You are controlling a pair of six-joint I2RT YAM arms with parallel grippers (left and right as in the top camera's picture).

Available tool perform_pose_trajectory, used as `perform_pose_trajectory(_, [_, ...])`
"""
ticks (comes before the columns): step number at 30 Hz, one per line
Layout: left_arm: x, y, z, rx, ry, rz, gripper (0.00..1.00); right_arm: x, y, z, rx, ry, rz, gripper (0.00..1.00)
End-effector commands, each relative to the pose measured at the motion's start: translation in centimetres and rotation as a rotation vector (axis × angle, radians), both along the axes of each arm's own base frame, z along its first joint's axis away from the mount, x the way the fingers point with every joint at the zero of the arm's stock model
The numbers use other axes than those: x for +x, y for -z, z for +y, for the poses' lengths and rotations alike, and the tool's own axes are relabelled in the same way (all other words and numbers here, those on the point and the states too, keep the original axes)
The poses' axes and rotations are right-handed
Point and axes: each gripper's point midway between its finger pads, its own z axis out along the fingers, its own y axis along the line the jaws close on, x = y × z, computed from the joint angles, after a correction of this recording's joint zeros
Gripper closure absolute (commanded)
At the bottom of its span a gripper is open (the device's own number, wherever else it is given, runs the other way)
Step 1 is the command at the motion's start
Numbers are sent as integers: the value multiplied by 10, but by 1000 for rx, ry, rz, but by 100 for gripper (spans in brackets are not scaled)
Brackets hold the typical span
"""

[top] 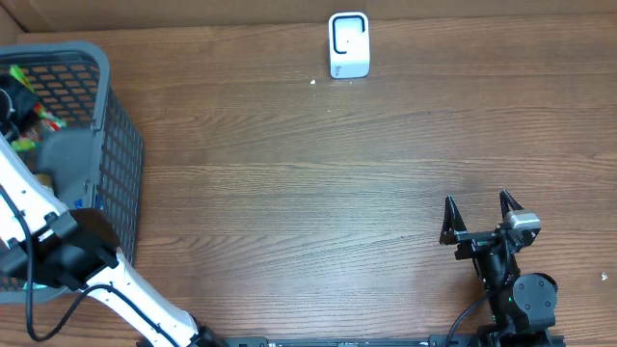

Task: Scan the item barcode
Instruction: 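Lift the Haribo bag out and place it on the table center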

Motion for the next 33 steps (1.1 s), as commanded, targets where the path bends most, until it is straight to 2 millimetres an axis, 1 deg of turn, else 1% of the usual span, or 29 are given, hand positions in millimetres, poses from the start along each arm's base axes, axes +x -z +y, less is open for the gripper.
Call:
perform_pose_trajectory(1, [-1, -75, -33, 76, 108, -184, 96, 0, 1, 2, 1, -10, -8, 0])
perform_pose_trajectory(2, [-4, -87, -38, 94, 115, -209, 96, 0, 1, 2, 1, -10, -8, 0])
perform_pose_trajectory(4, [-12, -120, -56, 143, 141, -278, 96, 0, 1, 2, 1, -10, -8, 0])
perform_pose_trajectory(6, [-21, -150, -80, 185, 180, -345, 96, 0, 1, 2, 1, -10, -8, 0])
perform_pose_trajectory(8, [-28, -172, -107, 212, 233, -397, 96, 0, 1, 2, 1, -10, -8, 0])
perform_pose_trajectory(9, [-31, -182, -125, 218, 270, -422, 96, 0, 1, 2, 1, -10, -8, 0])
perform_pose_trajectory(12, [-31, -195, -173, 220, 398, -461, 96, 0, 1, 2, 1, -10, -8, 0])
perform_pose_trajectory(13, [-27, -196, -192, 210, 456, -467, 96, 0, 1, 2, 1, -10, -8, 0])
perform_pose_trajectory(14, [-24, -195, -204, 201, 489, -468, 96, 0, 1, 2, 1, -10, -8, 0])
perform_pose_trajectory(15, [-20, -191, -221, 185, 536, -462, 96, 0, 1, 2, 1, -10, -8, 0])
perform_pose_trajectory(17, [-12, -178, -248, 143, 603, -428, 96, 0, 1, 2, 1, -10, -8, 0])
perform_pose_trajectory(18, [-9, -168, -259, 122, 634, -397, 96, 0, 1, 2, 1, -10, -8, 0])
perform_pose_trajectory(20, [-3, -141, -283, 65, 686, -315, 96, 0, 1, 2, 1, -10, -8, 0])
perform_pose_trajectory(22, [-1, -108, -306, 2, 722, -209, 96, 0, 1, 2, 1, -10, -8, 0])
perform_pose_trajectory(23, [-2, -81, -323, -32, 753, -118, 96, 0, 1, 2, 1, -10, -8, 0])
perform_pose_trajectory(24, [-3, -71, -328, -40, 757, -80, 96, 0, 1, 2, 1, -10, -8, 0])
perform_pose_trajectory(26, [-5, -37, -347, -69, 765, 21, 95, 0, 1, 2, 1, -10, -8, 0])
perform_pose_trajectory(28, [-4, -9, -369, -100, 802, 69, 96, 0, 1, 2, 1, -10, -8, 0])
perform_pose_trajectory(31, [1, 32, -411, -148, 860, 86, 96, 0, 1, 2, 1, -10, -8, 0])
perform_pose_trajectory(33, [1, 55, -432, -166, 867, 92, 96, 0, 1, 2, 1, -10, -8, 0])
